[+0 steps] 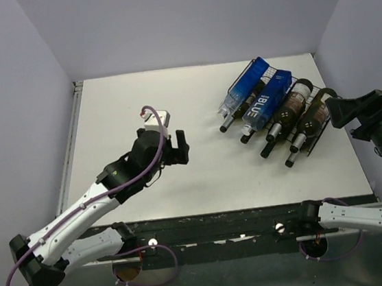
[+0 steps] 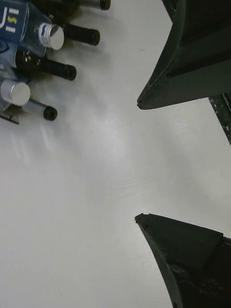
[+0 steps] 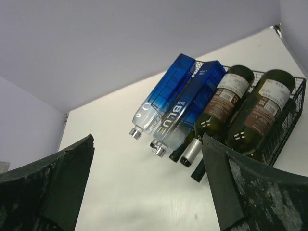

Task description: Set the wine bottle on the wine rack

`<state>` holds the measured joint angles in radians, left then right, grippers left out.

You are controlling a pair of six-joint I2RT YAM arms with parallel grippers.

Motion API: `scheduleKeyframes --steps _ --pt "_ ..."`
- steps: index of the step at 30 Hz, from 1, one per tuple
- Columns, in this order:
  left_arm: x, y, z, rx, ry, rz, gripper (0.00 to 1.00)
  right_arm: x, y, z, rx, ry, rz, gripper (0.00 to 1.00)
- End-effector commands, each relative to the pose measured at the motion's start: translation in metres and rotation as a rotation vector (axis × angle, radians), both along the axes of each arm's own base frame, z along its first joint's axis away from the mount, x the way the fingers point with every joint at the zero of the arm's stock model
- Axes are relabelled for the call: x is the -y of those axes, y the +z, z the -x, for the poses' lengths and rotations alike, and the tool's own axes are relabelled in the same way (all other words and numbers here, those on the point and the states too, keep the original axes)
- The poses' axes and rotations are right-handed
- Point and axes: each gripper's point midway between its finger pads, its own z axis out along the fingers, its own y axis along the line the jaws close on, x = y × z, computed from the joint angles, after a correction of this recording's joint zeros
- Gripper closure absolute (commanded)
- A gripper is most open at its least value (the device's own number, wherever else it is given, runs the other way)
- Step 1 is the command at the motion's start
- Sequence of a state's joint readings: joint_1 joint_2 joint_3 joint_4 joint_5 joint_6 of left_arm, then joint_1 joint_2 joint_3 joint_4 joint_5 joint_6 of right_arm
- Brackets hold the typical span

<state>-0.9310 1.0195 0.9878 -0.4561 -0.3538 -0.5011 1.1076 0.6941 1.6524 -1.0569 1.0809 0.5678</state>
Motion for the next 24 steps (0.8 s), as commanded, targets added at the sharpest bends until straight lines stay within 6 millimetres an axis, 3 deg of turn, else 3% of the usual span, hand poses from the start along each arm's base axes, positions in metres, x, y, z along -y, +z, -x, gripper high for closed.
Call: scheduleKeyframes --steps 1,5,11,16,24 --pt "-0.065 0.004 -0.004 0.043 0.154 -0.023 0.01 0.009 -0.038 0.009 -0.144 -0.037 -0.027 0.00" --pt "-0.098 0.026 0.002 0.092 0.219 -0.003 0.01 0.004 -0.048 0.013 -0.175 -0.005 -0.044 0.00" --pt "-0.124 0.047 0.016 0.132 0.264 0.014 0.01 0.004 -0.048 0.018 -0.179 0.030 -0.091 0.00" --pt "-0.131 0.058 0.022 0.148 0.266 0.031 0.01 0.002 -0.046 0.018 -0.181 0.033 -0.087 0.00" --pt "-0.129 0.057 0.026 0.133 0.252 0.048 0.01 -0.013 -0.052 0.007 -0.204 0.006 -0.013 0.00"
